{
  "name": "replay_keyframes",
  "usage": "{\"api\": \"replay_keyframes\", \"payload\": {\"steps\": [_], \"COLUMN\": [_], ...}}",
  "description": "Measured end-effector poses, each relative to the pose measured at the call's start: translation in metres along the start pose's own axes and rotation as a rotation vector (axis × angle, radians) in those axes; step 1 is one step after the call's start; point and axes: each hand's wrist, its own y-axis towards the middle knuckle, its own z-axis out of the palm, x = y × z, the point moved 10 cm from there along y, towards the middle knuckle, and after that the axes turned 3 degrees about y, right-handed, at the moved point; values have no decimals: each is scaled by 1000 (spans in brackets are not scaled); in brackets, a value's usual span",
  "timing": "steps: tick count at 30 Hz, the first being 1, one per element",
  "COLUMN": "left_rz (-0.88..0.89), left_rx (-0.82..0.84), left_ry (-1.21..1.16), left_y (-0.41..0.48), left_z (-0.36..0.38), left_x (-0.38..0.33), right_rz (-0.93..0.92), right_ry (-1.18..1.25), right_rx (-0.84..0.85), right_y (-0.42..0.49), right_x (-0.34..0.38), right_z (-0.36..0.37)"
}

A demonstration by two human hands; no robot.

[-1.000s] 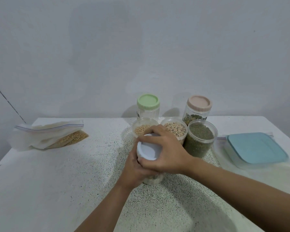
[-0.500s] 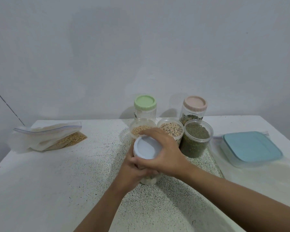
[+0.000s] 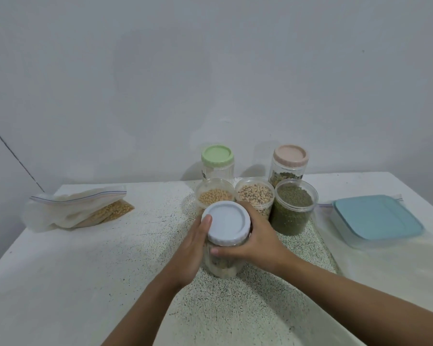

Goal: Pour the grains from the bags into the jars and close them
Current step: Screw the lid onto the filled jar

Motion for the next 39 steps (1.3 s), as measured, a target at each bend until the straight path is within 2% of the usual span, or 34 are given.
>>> {"api": "replay_keyframes", "payload": {"steps": [4, 12, 21, 26, 31, 33, 36, 39], "left_rz": [19, 189, 219, 274, 288, 250, 124, 147], "left_rx": [7, 60, 182, 164, 62, 103, 280, 277], "left_ry": [12, 56, 226, 291, 504, 655, 762, 804], "left_y": [-4, 21, 117, 170, 228, 250, 266, 275], "left_z": [4, 19, 68, 101, 112, 121, 139, 140], "left_x": [-28, -145, -218, -231, -210, -186, -145, -136], "right_rz": [-60, -275, -266, -257, -151, -99, -19, 53], "right_ry": [20, 12, -35, -91, -107, -96, -49, -22], "right_rx": [-43, -198, -377, -470, -538, -551, -569, -571], "right_y": [-7, 16, 57, 74, 90, 94, 99, 104], "right_x": [24, 111, 115, 96, 45, 21, -14, -43], "right_z": [-16, -92, -201, -257, -295, -303, -310, -311]}}
